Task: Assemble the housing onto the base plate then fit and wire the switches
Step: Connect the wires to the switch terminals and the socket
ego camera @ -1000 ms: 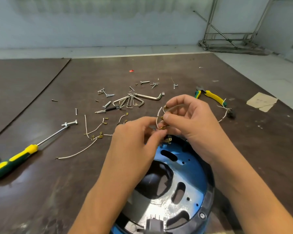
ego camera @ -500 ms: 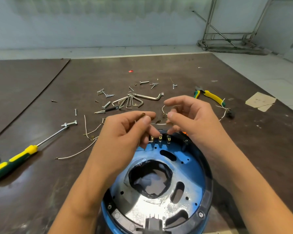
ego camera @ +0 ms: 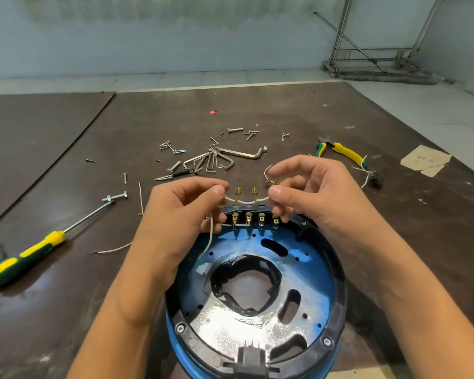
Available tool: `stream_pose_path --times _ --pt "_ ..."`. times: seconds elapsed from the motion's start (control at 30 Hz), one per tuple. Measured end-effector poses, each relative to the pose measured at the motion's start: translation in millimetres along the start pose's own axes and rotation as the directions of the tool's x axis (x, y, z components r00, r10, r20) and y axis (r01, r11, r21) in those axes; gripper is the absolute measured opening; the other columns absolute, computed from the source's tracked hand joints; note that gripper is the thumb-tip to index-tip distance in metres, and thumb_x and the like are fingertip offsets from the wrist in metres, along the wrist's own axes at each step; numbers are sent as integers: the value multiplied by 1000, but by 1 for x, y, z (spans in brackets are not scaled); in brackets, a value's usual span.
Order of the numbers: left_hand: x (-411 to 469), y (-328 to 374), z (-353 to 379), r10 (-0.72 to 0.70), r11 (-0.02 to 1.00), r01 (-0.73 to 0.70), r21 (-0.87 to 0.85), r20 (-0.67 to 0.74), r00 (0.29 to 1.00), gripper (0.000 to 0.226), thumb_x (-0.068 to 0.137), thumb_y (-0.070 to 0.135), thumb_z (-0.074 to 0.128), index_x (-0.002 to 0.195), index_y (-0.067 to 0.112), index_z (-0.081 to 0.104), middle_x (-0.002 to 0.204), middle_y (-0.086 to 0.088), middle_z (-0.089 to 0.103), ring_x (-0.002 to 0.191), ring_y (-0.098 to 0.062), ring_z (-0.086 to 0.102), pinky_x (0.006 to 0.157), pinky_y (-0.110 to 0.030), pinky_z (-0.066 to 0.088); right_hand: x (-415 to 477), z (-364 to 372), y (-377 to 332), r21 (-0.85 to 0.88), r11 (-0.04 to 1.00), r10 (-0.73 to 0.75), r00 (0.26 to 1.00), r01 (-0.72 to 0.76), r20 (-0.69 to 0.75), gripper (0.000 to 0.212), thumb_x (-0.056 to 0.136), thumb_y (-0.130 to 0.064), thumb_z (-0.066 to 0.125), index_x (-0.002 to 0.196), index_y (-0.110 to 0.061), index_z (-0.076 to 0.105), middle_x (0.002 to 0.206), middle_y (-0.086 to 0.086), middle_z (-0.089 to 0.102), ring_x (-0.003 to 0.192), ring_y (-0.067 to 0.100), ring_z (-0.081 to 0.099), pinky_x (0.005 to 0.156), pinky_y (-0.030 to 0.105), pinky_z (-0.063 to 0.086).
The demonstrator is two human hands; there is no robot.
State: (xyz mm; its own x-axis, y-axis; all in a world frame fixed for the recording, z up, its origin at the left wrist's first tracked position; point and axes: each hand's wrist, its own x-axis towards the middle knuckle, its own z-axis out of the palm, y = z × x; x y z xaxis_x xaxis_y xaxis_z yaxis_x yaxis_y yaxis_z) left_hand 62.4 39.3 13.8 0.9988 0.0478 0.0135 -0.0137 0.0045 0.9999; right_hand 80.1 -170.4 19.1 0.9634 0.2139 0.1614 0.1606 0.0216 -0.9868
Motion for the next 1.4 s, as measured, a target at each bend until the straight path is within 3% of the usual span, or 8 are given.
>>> stream_pose_path --times 0.1,0.17,0.27,0.4,0.5,0.73,1.1,1.4 --pt "0 0 -1 93 992 -90 94 -34 995 31 87 -1 69 116 10 69 82 -11 71 67 -18 69 63 -22 57 0 1 2 -38 999 4 1000 -4 5 14 85 4 72 97 0 67 69 12 68 58 20 64 53 28 53" --pt "0 -1 1 226 914 -218 341 19 974 48 84 0 73 127 19 62 88 -5 71 73 -15 71 67 -22 57 1 2 3 -55 998 10 1000 -10 -5 11 85 5 72 94 1 68 68 12 68 57 20 63 53 28 52" --pt "-3 1 3 316 690 -380 616 216 924 50 77 15 83 122 30 67 102 9 67 86 -5 66 80 -25 55 1 2 4 -70 997 22 1000 -23 -16 12 85 7 71 96 4 70 67 11 69 56 17 63 52 25 52" --pt "-6 1 10 350 522 -488 700 346 870 39 77 26 83 114 26 72 103 12 67 94 -6 62 96 -33 49 1 0 3 -99 994 54 999 -54 -3 13 85 7 70 98 4 71 66 10 69 53 14 63 49 21 50" --pt "-5 0 11 367 516 -454 727 291 884 42 75 26 85 113 27 69 82 15 70 83 -6 65 120 -36 20 -1 -3 3 -133 983 132 991 -129 13 10 84 4 73 93 -2 74 66 10 69 50 13 56 45 18 43" --pt "-2 1 9 263 409 -433 803 351 899 31 76 31 83 104 23 71 78 13 72 72 -3 61 121 -33 2 0 -7 1 -335 908 299 949 -251 99 9 83 -1 76 88 -9 76 66 10 72 47 12 56 43 17 42" --pt "2 -2 14 171 368 -453 812 420 891 34 82 33 78 112 31 63 84 16 73 89 -7 64 118 -32 13 -6 -11 -5 -756 653 269 944 -35 189 30 76 -23 86 103 -26 73 72 -7 73 63 -2 65 69 23 55" --pt "4 -4 22 177 337 -518 786 488 855 26 86 29 74 112 30 72 96 12 75 98 -10 66 116 -29 18 -8 -21 -2 -804 573 77 966 159 246 24 75 -32 86 96 -33 74 66 -11 66 60 1 56 57 16 40"
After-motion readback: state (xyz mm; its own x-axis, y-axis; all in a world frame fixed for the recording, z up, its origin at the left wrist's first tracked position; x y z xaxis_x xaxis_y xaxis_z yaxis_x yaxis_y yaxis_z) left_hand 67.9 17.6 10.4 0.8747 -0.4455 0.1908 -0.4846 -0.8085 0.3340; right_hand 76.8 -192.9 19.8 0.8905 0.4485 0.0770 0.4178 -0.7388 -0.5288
